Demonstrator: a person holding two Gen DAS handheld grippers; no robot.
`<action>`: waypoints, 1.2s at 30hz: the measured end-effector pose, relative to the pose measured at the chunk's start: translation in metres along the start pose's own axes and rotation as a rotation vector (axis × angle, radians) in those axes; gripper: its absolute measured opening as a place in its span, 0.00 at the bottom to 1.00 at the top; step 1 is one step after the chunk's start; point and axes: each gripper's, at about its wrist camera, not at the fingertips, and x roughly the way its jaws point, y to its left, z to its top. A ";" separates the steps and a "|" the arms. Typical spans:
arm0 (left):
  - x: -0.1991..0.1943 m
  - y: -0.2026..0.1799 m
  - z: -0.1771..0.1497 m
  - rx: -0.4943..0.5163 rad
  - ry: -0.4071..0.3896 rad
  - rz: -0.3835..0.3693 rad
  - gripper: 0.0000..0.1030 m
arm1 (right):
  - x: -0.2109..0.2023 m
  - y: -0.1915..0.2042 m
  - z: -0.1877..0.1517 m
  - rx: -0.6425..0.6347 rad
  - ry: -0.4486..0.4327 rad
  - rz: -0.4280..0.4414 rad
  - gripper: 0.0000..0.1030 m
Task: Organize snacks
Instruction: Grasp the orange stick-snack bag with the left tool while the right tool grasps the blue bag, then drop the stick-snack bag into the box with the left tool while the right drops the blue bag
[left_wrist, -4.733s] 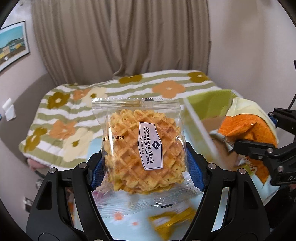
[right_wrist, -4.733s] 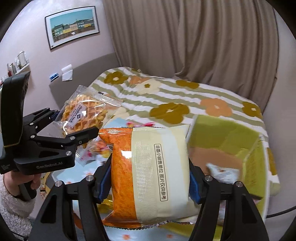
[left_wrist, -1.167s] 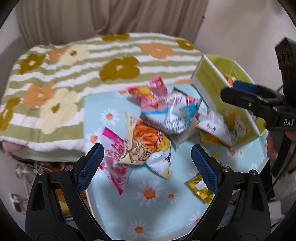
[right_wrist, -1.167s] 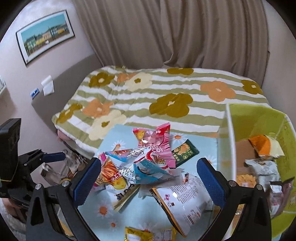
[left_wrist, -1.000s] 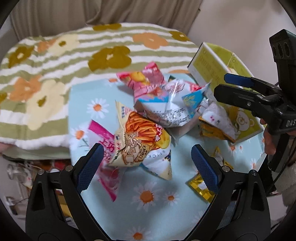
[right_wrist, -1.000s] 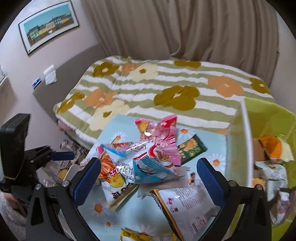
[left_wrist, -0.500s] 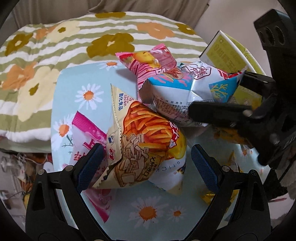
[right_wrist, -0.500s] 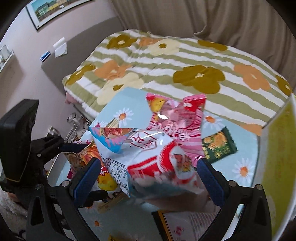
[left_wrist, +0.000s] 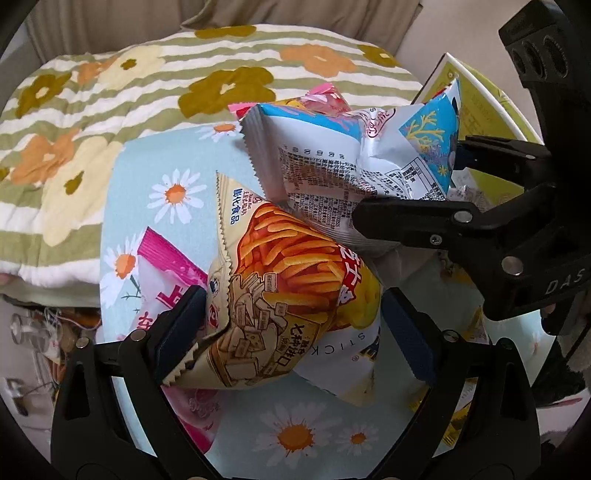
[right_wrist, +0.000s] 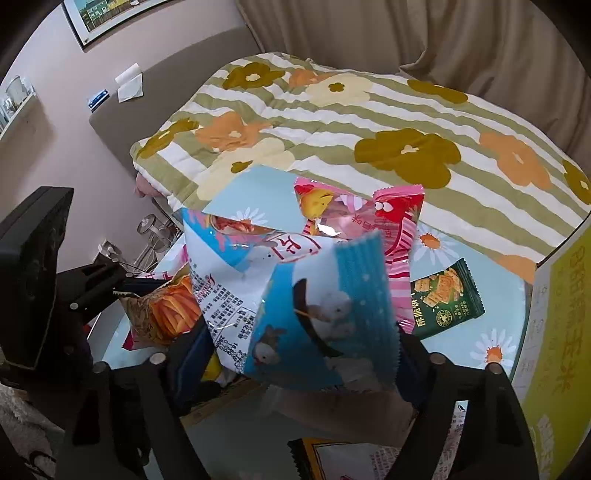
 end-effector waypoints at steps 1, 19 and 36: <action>0.001 -0.002 0.000 0.006 0.001 0.002 0.92 | -0.001 0.000 0.000 0.003 -0.007 0.003 0.75; -0.001 0.000 -0.005 0.032 0.004 -0.002 0.63 | -0.020 -0.007 -0.006 0.124 -0.058 0.034 0.75; -0.070 -0.006 -0.010 0.058 -0.106 0.036 0.59 | -0.074 0.021 -0.005 0.154 -0.162 -0.031 0.75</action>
